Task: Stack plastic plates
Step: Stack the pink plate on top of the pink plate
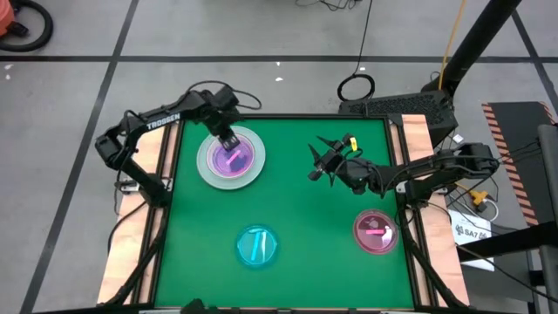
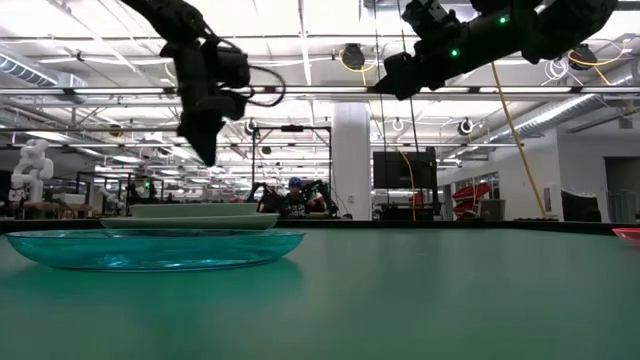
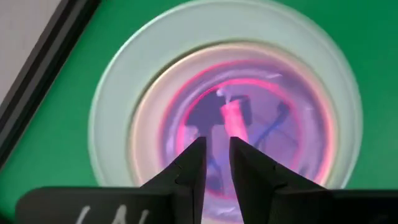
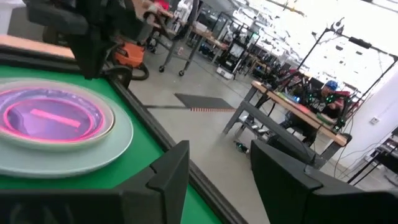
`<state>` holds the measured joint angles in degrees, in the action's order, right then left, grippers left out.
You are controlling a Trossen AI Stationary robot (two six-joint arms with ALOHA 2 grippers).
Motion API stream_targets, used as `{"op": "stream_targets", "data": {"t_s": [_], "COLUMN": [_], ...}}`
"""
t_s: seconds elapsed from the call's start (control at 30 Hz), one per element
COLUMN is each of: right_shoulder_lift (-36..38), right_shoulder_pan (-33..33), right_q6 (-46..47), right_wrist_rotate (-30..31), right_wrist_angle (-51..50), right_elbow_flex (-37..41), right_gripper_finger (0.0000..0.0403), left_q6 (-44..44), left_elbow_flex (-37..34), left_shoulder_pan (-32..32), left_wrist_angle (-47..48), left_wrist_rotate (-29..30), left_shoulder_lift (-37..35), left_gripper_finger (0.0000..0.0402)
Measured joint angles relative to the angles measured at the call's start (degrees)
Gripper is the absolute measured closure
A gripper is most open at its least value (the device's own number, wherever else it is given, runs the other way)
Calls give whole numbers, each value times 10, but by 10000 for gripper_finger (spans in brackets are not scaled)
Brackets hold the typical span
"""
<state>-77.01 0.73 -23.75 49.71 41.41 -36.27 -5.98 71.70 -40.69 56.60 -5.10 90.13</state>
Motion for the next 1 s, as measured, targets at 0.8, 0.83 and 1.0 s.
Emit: {"op": "stream_targets", "data": {"t_s": [0.8, 0.83, 1.0], "right_shoulder_lift": [0, 0, 0], "right_shoulder_pan": [0, 0, 2], "right_q6": [222, 243, 351], "right_wrist_rotate": [-81, -102, -182], "right_wrist_angle": [-100, -100, -112], "right_elbow_flex": [0, 0, 0], "right_gripper_finger": [239, 239, 239], "left_q6": [37, 47, 83], "left_elbow_flex": [-304, -320, -361], "left_shoulder_pan": [228, 230, 248], "left_wrist_angle": [-381, -390, -417], "left_wrist_rotate": [-24, -25, -24], "left_shoulder_lift": [-227, -237, -271], "left_gripper_finger": [325, 325, 325]}}
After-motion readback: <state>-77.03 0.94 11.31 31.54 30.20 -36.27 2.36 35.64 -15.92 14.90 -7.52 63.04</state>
